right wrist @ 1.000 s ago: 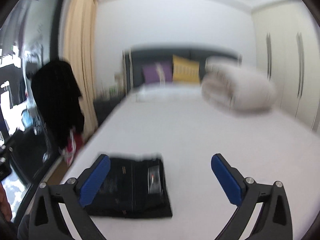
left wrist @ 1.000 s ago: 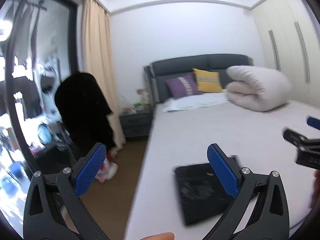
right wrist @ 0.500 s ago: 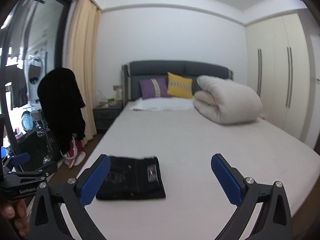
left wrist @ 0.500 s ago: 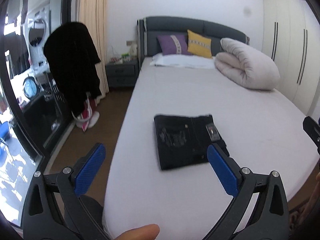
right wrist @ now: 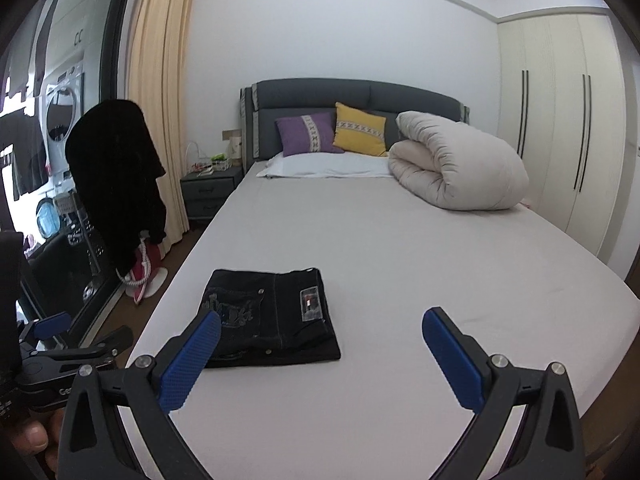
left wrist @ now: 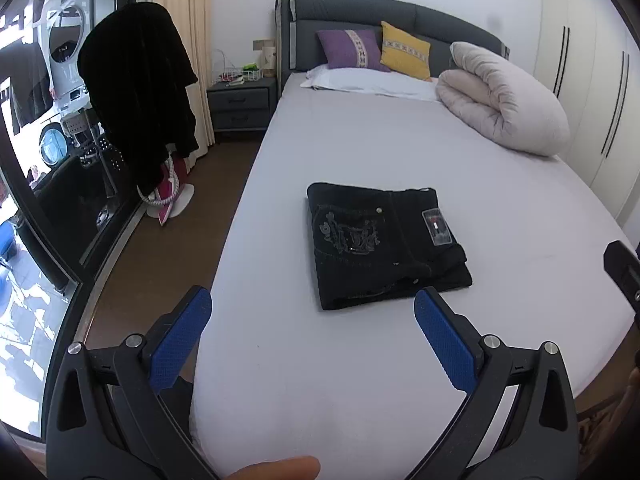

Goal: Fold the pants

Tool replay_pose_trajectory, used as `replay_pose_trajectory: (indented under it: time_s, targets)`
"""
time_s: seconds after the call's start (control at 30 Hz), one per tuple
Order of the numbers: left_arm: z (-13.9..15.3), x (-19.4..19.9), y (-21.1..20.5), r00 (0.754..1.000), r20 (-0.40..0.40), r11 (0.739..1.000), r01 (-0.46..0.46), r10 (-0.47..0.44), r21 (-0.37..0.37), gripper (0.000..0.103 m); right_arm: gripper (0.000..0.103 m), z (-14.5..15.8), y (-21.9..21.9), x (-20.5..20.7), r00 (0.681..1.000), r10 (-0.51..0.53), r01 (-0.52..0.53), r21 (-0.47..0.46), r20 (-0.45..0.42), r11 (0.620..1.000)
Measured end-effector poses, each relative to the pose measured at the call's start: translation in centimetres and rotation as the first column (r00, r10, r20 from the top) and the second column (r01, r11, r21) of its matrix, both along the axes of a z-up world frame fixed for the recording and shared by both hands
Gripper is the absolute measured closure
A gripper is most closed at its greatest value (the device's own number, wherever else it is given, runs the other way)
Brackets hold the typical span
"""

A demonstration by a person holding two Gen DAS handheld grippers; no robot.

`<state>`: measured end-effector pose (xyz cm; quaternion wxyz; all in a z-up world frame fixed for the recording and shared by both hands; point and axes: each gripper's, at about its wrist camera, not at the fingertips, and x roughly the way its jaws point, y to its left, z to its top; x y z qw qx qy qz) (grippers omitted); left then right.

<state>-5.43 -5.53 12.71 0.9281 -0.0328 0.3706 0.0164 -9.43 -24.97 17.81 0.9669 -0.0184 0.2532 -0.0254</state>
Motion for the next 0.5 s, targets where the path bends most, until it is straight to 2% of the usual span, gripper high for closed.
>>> replay_pose_trajectory:
  time_s: [0.17,0.5]
  targets:
    - [-1.7,1.8,-0.1,1.0,-0.031,1.0,0.002,-0.002,0.005,0.0,0.0,-1.5,0.5,1.1,0.999,0.022,-0.022,-0.005,-0.049,1.0]
    - [-3.2,3.2,-0.5,0.998,-0.06,1.0,0.01,-0.009,0.01,0.0,0.0,-3.0,0.4,2.4,0.993,0.017,-0.014,0.027,-0.117,1.0]
